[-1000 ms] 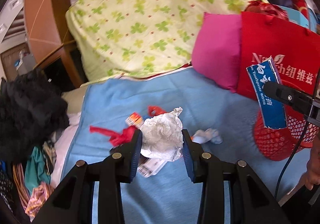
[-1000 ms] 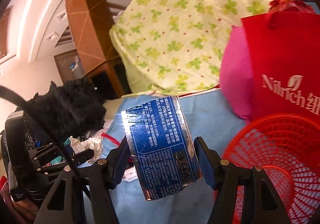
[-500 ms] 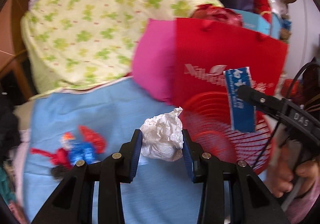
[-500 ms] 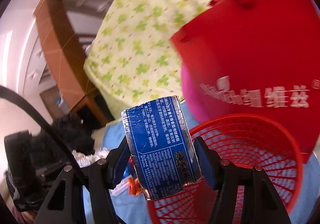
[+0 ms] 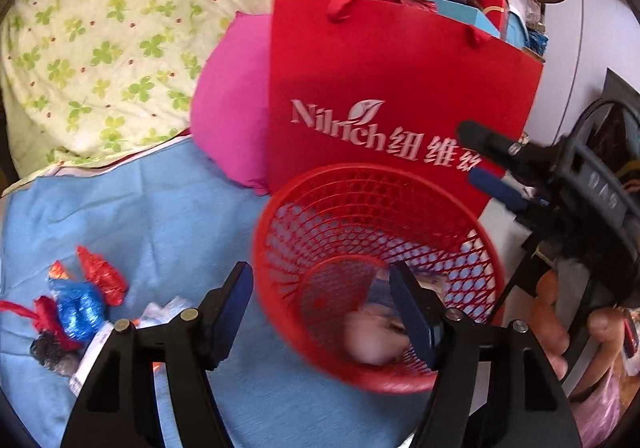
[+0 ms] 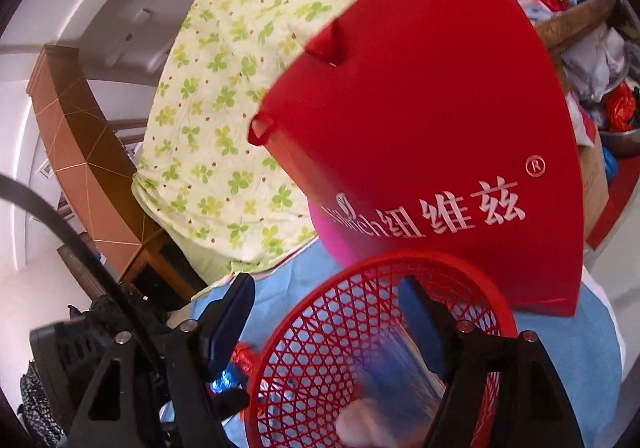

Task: Collect trash
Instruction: 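Carry both items over the red mesh basket and open both grippers, then return the right gripper to the pile and grasp the light blue knotted cloth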

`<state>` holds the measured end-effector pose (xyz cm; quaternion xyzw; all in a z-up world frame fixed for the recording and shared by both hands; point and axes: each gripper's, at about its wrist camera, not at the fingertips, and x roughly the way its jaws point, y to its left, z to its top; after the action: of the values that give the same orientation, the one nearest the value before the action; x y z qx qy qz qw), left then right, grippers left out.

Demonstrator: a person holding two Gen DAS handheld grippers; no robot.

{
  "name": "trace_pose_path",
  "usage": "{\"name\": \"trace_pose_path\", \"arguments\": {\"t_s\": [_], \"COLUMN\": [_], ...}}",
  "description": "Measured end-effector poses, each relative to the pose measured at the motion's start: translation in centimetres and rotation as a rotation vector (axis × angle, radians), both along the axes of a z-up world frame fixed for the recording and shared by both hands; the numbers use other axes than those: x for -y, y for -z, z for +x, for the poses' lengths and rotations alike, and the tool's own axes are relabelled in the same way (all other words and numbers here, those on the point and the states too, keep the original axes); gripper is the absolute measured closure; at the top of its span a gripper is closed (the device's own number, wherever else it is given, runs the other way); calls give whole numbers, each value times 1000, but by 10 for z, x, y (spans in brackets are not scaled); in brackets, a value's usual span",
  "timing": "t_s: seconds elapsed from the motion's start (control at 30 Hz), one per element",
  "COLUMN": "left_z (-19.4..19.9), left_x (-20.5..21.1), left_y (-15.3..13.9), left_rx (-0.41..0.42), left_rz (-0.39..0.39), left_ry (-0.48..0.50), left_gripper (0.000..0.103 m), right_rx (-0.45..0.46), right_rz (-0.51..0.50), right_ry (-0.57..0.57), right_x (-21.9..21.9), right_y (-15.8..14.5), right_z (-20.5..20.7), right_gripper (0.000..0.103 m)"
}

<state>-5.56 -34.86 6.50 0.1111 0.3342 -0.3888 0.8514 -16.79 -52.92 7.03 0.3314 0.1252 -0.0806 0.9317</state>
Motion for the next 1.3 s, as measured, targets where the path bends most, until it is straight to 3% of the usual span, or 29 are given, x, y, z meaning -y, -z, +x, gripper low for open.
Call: {"name": "trace_pose_path", "arguments": {"t_s": [0.23, 0.47, 0.6, 0.77, 1.07, 1.13, 1.2, 1.27, 1.3], "left_z": [19, 40, 46, 51, 65, 70, 76, 81, 83], "left_x": [-90, -203, -250, -270, -266, -261, -258, -256, -255], "left_y": [17, 45, 57, 80, 102, 103, 106, 108, 109], "left_rx": [4, -2, -14, -35, -59, -69, -86, -110, -121], "left_rz": [34, 102, 109, 108, 89, 79, 71, 61, 56], "left_ry": [-175, -457, -545, -569, -516, -496, -484, -485, -480], "left_gripper": [31, 31, 31, 31, 31, 31, 31, 31, 31], "right_rx": [106, 239, 231, 85, -330, -384, -462, -518, -543], "right_rz": [-130, -235, -232, -145, 5, 10, 7, 46, 112], "right_ry": [-90, -303, -449, -578, -606, -587, -569, -530, -503], "right_x": [-46, -126, -171, -211, -230, -231, -233, -227, -218], "right_y": [-17, -34, -29, -2, 78, 90, 106, 119, 129], "right_z": [1, 21, 45, 93, 176, 187, 202, 213, 218], "right_gripper": [26, 26, 26, 26, 26, 33, 50, 52, 52]}}
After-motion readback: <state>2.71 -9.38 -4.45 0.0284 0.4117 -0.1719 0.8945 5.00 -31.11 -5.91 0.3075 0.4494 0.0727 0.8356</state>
